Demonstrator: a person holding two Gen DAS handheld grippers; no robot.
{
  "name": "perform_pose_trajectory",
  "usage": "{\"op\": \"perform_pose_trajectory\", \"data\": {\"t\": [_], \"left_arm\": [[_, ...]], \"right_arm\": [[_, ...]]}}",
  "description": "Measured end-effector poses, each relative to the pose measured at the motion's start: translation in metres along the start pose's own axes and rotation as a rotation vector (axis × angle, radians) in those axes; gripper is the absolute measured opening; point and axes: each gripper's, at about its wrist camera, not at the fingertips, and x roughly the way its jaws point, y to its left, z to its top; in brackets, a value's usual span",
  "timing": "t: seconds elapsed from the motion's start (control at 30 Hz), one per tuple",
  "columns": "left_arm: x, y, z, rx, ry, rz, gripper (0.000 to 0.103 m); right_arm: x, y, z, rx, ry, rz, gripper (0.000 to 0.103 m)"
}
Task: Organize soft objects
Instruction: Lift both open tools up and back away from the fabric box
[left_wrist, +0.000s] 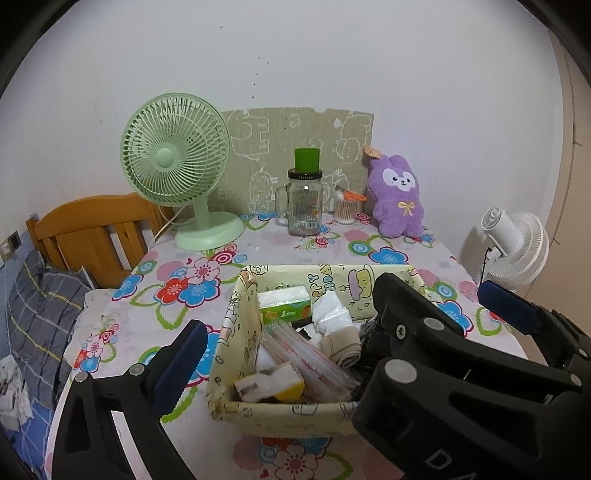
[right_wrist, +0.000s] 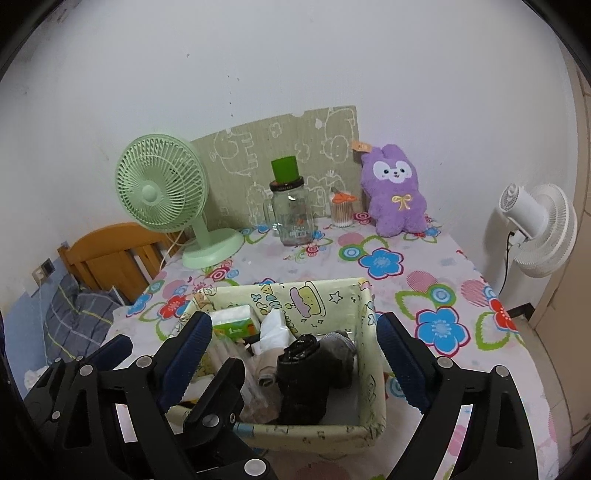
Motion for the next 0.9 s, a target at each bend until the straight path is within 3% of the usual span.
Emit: {"op": "perform_pose_trajectory", "data": {"t": [0.9], "left_arm": [[-0.091, 0.0, -0.023, 0.009, -0.109, -0.011, 0.103]], "right_arm": [[-0.102, 0.011, -0.02, -0.061, -0.127, -0.018, 0.103]]}}
